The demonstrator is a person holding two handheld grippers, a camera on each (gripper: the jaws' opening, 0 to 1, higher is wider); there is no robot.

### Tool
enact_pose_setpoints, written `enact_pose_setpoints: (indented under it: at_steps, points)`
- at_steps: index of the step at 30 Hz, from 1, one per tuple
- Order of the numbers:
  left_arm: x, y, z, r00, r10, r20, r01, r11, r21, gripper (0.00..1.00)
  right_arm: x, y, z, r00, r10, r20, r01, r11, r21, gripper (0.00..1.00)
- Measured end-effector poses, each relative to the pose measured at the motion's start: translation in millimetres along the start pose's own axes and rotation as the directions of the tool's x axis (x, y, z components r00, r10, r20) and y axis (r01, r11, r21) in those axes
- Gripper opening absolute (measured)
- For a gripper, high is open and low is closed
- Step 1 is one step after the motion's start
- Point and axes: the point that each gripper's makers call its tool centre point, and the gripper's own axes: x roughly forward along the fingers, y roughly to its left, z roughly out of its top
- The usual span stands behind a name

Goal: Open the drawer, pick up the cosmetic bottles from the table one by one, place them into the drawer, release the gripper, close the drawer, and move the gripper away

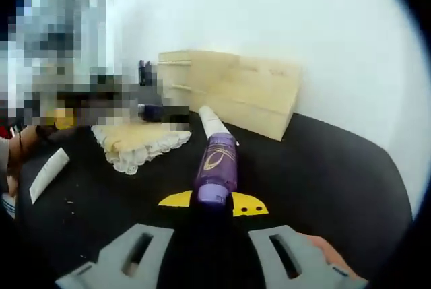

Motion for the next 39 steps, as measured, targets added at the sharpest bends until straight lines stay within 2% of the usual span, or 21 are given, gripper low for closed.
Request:
enact_pose_setpoints:
  at_steps: [4, 7, 12, 15, 16, 18, 21, 25, 30, 36, 39]
  points:
    - [-0.8, -0.5, 1.3, 1.000, -0.003, 0.005, 0.003, 1.000, 0.001, 0.64, -10.1, 6.2, 8.5, 1.000, 0.014, -0.003, -0.014, 0.990, -0.141, 0.15]
    - [-1.0, -1.4, 1.6, 1.000, -0.005, 0.005, 0.005, 1.000, 0.004, 0.64, -14.7, 13.3, 13.4, 1.000, 0.019, -0.024, -0.023, 0.979, -0.205, 0.15]
    - [-0.4, 0.1, -0.8, 1.000, -0.006, -0.001, 0.006, 1.000, 0.001, 0.64, -15.2, 17.2, 22.6, 0.998, 0.024, -0.065, -0.040, 0.963, -0.266, 0.15]
    - [0.1, -0.4, -1.4, 1.000, -0.011, -0.004, 0.011, 1.000, 0.001, 0.64, -17.3, 19.4, 32.4, 0.993, 0.037, -0.112, -0.070, 0.948, -0.311, 0.15]
    - [0.1, -0.4, -1.3, 1.000, -0.011, -0.004, 0.011, 1.000, 0.002, 0.64, -19.2, 20.6, 33.1, 0.988, 0.042, -0.147, -0.090, 0.939, -0.331, 0.15]
    - [0.1, -0.4, -1.1, 1.000, -0.013, -0.005, 0.013, 1.000, 0.004, 0.64, -21.5, 23.2, 41.9, 0.985, 0.048, -0.164, -0.103, 0.931, -0.351, 0.15]
    - [-0.2, -0.1, -0.2, 1.000, -0.015, -0.003, 0.015, 1.000, 0.003, 0.64, -25.6, 26.9, 55.2, 0.984, 0.059, -0.166, -0.117, 0.924, -0.364, 0.15]
    - [-1.7, -0.1, 2.2, 1.000, -0.020, 0.006, 0.020, 1.000, -0.006, 0.64, -30.4, 29.1, 72.7, 0.985, 0.085, -0.147, -0.132, 0.928, -0.348, 0.15]
    - [-2.1, 0.0, 3.3, 1.000, -0.023, 0.012, 0.023, 1.000, -0.015, 0.64, -32.8, 35.7, 74.8, 0.980, 0.117, -0.160, -0.164, 0.932, -0.325, 0.15]
    - [-2.1, -0.8, 3.5, 1.000, -0.026, 0.012, 0.026, 1.000, -0.013, 0.64, -39.4, 36.7, 79.9, 0.968, 0.141, -0.208, -0.205, 0.922, -0.328, 0.14]
    - [-2.4, -0.6, 3.8, 1.000, -0.025, 0.013, 0.025, 1.000, -0.013, 0.63, -41.9, 43.9, 83.9, 0.960, 0.188, -0.206, -0.248, 0.915, -0.318, 0.15]
